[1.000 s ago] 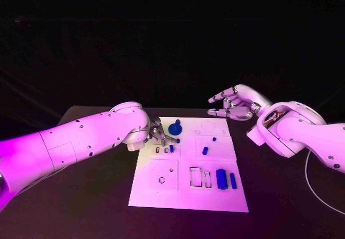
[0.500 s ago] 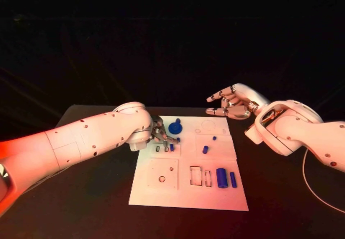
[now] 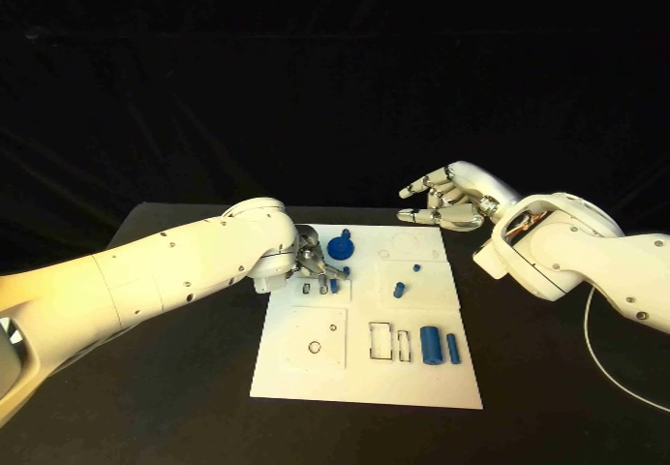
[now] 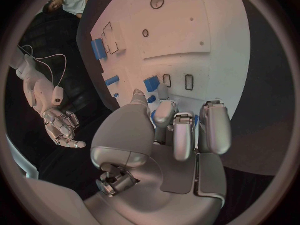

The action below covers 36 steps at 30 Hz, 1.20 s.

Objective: Assemble the parts on the task board

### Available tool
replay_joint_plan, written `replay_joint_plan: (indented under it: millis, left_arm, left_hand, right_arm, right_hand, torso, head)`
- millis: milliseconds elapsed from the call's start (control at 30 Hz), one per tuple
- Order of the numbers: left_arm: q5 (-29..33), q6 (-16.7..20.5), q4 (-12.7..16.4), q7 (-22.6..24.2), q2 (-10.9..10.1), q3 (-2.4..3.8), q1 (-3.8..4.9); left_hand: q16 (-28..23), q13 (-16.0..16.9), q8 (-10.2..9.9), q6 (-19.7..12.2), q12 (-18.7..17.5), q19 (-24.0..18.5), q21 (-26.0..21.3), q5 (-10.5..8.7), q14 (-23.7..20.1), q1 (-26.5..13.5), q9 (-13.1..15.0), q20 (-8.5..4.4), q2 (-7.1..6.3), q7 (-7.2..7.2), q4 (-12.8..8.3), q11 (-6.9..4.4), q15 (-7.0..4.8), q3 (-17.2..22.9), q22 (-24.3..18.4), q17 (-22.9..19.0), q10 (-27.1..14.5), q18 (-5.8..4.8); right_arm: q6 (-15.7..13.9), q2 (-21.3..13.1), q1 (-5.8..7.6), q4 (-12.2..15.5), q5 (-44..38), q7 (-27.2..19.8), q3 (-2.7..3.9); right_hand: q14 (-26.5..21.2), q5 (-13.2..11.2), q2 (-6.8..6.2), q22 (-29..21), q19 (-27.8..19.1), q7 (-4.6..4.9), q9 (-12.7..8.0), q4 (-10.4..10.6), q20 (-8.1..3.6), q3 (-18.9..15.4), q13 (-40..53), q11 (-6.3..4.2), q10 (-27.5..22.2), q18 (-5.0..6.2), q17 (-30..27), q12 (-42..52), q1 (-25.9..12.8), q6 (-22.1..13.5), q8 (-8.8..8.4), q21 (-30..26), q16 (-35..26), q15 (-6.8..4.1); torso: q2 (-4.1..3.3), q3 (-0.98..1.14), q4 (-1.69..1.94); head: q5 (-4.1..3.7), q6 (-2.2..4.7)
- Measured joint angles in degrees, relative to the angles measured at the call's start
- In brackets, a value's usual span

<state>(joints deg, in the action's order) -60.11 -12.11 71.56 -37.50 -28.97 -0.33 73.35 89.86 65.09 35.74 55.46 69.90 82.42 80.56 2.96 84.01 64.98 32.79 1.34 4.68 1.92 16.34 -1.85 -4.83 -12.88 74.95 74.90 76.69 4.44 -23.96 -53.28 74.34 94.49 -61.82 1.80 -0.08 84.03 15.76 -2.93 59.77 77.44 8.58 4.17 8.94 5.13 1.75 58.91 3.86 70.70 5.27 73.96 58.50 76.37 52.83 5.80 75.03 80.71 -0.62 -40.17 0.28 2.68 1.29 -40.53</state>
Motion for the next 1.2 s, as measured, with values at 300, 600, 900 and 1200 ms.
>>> replay_joint_plan:
  millis: [300, 600, 900, 1200]
  left_arm:
    - [0.08, -0.70, -1.01, 0.05, 0.79, -0.10, -0.18]
    - [0.17, -1.21, -1.35, 0.07, 1.05, -0.12, -0.29]
    - [0.31, -1.56, -1.24, 0.16, 1.15, -0.12, -0.30]
    - [0.76, -1.51, -1.17, 0.35, 1.15, -0.12, -0.30]
  left_hand:
    - [0.00, 0.06, 0.22, 0.00, 0.00, 0.00, 0.21, 0.00, 0.00, 0.40, 0.32, 0.00, 0.34, 0.00, -0.07, 0.00, 0.00, -0.07, -0.01, 0.04, 0.00, 0.01]
    - [0.00, 0.05, 0.21, 0.01, 0.00, 0.00, 0.21, 0.00, -0.01, 1.13, 0.61, 0.00, 0.51, 0.00, -0.07, 0.00, 0.01, -0.07, -0.01, 0.04, 0.00, 0.00]
    - [0.00, 0.10, 0.43, -0.20, 0.00, 0.00, 0.21, 0.00, -0.01, 2.76, 1.24, 0.00, 1.17, -0.20, -0.10, 0.00, 0.01, -0.04, -0.02, 0.03, -0.01, 0.00]
    - [0.00, 0.31, 0.78, -0.62, 0.00, 0.00, 0.21, 0.00, -0.01, 6.38, 2.23, 0.00, 2.51, -0.20, -1.70, 0.00, 0.01, 1.56, -0.02, 0.03, -0.01, 0.00]
  right_arm:
    - [0.22, 0.20, 0.00, -0.08, -0.13, 0.16, 0.00]
    - [0.39, 0.55, -0.01, -0.33, -0.21, 0.28, -0.01]
    - [0.57, 0.74, -0.04, -0.49, -0.25, 0.37, -0.02]
    - [0.72, 0.84, -0.06, -0.55, -0.27, 0.42, -0.03]
  right_hand:
    - [0.00, 0.00, 0.00, 0.00, 0.00, 0.00, -0.01, 0.00, 0.00, 0.00, 0.06, 0.00, 0.00, 0.00, 0.00, 0.00, 0.00, 0.00, 0.17, 0.00, 0.00, 0.00]
    - [0.00, 0.00, -0.01, 0.00, 0.00, 0.00, -0.01, 0.10, 0.00, 0.10, 0.06, 0.00, 0.00, 0.00, 0.00, 0.00, 0.01, 0.00, 0.17, 0.00, 0.00, 0.00]
    - [0.00, 0.00, -0.02, 0.00, 0.00, 0.00, -0.02, 0.16, 0.00, 0.17, 0.06, 0.00, 0.00, 0.00, 0.00, 0.00, 0.02, 0.00, 0.16, 0.00, 0.00, 0.00]
    - [0.00, -0.01, -0.02, 0.00, 0.00, 0.00, -0.02, 0.16, 0.00, 0.16, 0.06, 0.00, 0.00, 0.00, 0.01, 0.00, 0.02, 0.00, 0.16, 0.00, 0.00, 0.00]
  torso:
    - [-0.03, 0.00, 0.13]
    - [-0.03, 0.02, 0.27]
    - [-0.02, 0.02, 0.38]
    - [-0.02, 0.01, 0.44]
  head:
    - [-0.15, -0.24]
    - [-0.31, -0.43]
    - [-0.42, -0.56]
    - [-0.51, -0.69]
